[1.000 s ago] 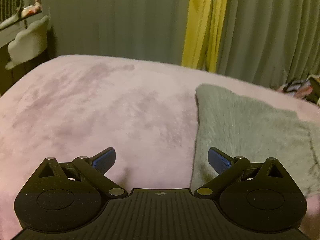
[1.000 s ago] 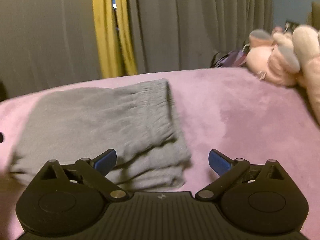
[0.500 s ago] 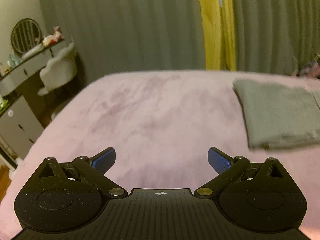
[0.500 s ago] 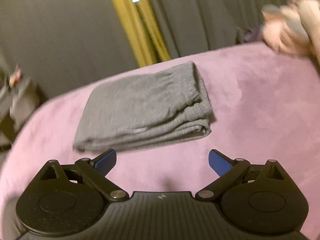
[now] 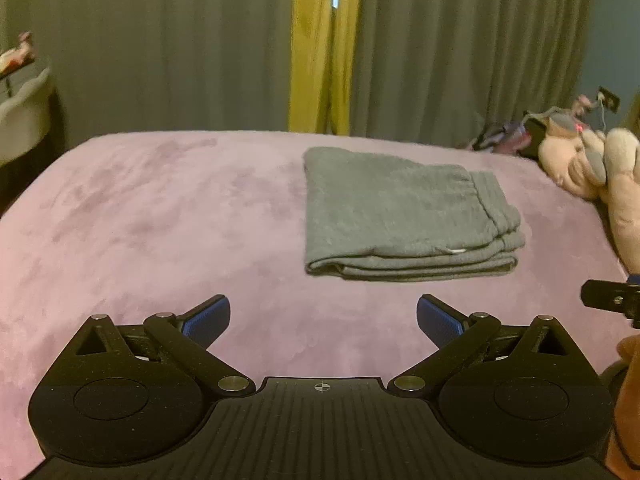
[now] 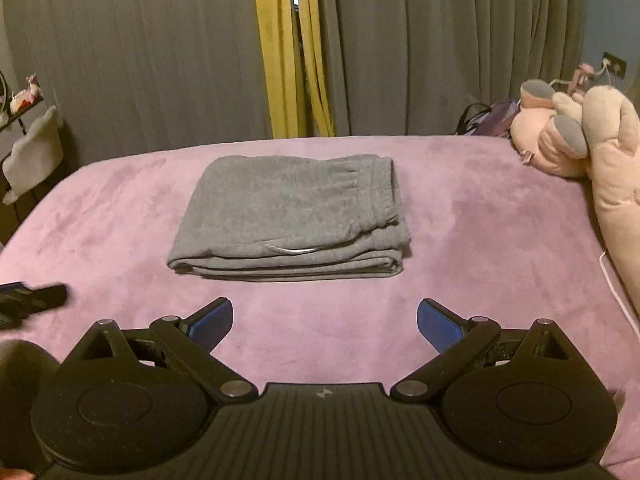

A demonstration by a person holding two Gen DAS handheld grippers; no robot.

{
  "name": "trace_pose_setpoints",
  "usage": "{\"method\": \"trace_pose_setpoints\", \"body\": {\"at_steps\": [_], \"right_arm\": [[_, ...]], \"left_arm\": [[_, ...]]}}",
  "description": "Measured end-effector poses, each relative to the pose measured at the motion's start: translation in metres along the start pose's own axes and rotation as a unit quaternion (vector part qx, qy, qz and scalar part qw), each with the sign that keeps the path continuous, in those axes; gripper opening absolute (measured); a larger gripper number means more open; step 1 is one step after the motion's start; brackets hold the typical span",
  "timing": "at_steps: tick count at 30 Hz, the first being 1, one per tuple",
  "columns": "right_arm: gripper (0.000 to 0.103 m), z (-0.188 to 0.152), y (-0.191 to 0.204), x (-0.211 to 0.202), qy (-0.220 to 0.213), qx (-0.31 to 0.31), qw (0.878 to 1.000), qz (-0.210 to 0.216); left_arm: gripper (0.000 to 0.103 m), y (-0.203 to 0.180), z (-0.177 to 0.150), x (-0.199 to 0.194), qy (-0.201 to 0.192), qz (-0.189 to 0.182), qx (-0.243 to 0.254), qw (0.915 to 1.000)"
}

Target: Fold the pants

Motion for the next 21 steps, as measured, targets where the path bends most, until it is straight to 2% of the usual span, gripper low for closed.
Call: {"method": "trace_pose_setpoints", "body": {"at_steps": [2, 6, 9, 12, 16, 21], "right_arm": [[0.099, 0.002, 0.004, 0.001, 0.008, -0.003, 1.0, -0.002], [0.099, 0.002, 0.016, 0.013, -0.006, -0.047, 0.998, -0.031], [0.099, 0.003, 0.025, 0.03, -0.007, -0.076, 0.996, -0.046], [0.099, 0.003, 0.029, 0.049, -0.009, -0.088, 0.995, -0.056], [0.099, 0.005, 0.025, 0.074, 0.001, -0.075, 0.996, -0.053], [0.099, 0.005, 0.016, 0.098, 0.006, -0.05, 0.998, -0.047]], "left_arm": [[0.103, -0.001, 0.002, 0.013, 0.01, 0.0, -0.005, 0.9999], [0.103, 0.004, 0.002, 0.047, 0.041, 0.009, -0.037, 0.9985], [0.103, 0.006, 0.002, 0.065, 0.045, 0.025, -0.044, 0.9977], [0.103, 0.001, 0.007, 0.077, 0.04, 0.041, -0.036, 0.9977], [0.103, -0.008, 0.014, 0.09, 0.017, 0.04, -0.018, 0.9989], [0.103, -0.024, 0.015, 0.109, 0.018, 0.037, 0.013, 0.999]]}}
Point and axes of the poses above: each gripper's, at about its wrist camera, not at the fingertips, and x roughly the way its jaws point, y to its left, z to its top, the point moved 2 cm from there along x, roughly the way its jaws point, and after that the axes turned 12 degrees about x, right-handed, at the moved point
